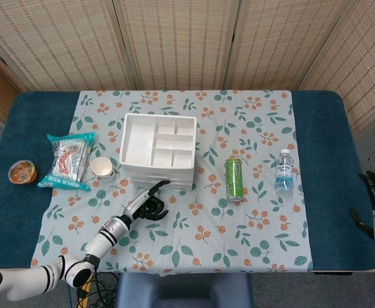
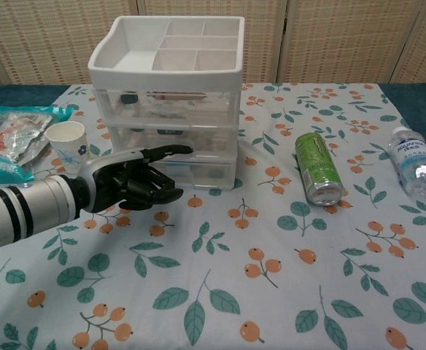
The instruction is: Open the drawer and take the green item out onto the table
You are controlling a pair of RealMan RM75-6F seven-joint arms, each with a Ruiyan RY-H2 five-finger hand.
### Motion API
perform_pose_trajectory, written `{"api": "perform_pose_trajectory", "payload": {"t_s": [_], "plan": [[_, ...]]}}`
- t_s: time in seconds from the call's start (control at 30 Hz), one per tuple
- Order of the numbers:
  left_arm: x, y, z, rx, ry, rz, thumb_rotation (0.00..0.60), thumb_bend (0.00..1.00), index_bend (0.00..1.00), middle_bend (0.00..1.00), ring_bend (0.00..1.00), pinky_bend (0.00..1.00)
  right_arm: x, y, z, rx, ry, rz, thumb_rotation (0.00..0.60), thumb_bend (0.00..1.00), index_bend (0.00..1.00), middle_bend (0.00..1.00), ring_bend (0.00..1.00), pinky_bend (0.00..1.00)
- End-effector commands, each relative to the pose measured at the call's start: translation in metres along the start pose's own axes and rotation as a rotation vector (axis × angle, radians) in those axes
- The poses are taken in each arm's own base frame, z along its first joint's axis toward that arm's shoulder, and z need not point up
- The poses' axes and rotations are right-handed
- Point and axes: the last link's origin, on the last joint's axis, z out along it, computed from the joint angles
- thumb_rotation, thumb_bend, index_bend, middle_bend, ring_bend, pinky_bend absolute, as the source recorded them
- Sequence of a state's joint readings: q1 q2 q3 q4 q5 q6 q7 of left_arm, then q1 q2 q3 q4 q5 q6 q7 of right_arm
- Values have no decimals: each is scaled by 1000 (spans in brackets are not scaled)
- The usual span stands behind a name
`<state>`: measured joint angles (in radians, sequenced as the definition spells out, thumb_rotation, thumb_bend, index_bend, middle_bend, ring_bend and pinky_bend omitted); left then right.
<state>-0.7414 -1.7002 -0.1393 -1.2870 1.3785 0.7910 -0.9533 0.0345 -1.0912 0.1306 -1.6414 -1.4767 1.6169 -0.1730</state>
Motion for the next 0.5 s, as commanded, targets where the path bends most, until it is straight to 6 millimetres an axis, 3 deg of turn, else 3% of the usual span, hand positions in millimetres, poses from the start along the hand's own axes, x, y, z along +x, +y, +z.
{"api": "perform_pose_trajectory", "payload": {"t_s": [0.03,0.5], "plan": [[1,0,1,-1,9,-11,600,379,110,830,982,1000,0,0,0,0,0,0,600,303,133,147,104,183],[5,0,1,-5,24,-21,600,379,208,830,982,1000,-2,-2,1,0,-6,3,600,303,133,147,104,183]]}}
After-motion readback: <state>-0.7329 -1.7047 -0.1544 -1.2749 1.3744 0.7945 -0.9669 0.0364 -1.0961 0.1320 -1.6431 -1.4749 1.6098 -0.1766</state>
